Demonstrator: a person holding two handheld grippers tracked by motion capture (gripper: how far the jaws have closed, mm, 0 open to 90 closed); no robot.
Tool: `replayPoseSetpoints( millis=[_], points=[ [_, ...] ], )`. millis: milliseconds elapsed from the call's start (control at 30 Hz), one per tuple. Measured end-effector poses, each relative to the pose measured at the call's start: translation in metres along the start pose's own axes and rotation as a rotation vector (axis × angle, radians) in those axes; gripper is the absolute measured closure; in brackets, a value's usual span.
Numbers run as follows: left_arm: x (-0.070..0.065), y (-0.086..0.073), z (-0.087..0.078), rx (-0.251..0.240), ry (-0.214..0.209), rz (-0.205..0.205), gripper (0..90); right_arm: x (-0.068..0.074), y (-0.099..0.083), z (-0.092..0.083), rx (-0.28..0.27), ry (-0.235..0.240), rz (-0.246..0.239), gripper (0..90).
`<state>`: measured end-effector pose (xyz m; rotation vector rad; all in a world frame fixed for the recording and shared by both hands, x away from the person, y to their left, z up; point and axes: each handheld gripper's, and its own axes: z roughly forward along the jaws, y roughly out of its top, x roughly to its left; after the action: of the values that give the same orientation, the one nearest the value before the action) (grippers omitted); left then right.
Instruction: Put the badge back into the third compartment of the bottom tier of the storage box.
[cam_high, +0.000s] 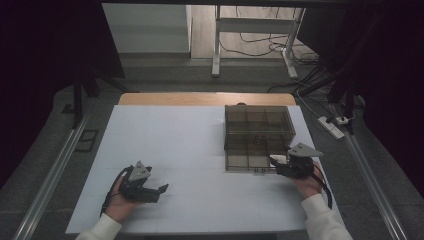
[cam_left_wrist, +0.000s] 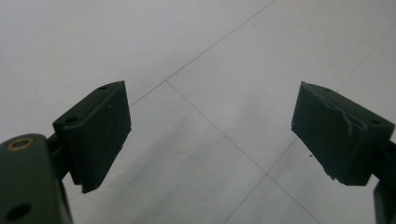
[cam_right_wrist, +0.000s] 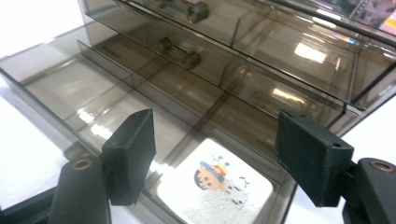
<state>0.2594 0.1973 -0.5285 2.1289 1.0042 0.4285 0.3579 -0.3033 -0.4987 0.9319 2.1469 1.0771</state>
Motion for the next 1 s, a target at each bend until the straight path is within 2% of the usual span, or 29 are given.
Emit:
replayPoseSetpoints(
  millis=[367, 667, 1000],
  points=[
    [0.0, 0.0, 0.0, -0.003, 0.003, -0.001, 12.2, 0.006, 0.001, -0.004, -0.037, 0.043, -0.021, 29.2],
    [0.001, 0.0, 0.0, -0.004, 0.003, 0.0, 12.2, 0.011, 0.001, -0.005, -0.025, 0.067, -0.035, 29.4],
    [0.001, 0.0, 0.001, -0.003, -0.003, 0.002, 12.2, 0.021, 0.002, -0.007, -0.034, 0.157, -0.061, 29.6]
  ],
)
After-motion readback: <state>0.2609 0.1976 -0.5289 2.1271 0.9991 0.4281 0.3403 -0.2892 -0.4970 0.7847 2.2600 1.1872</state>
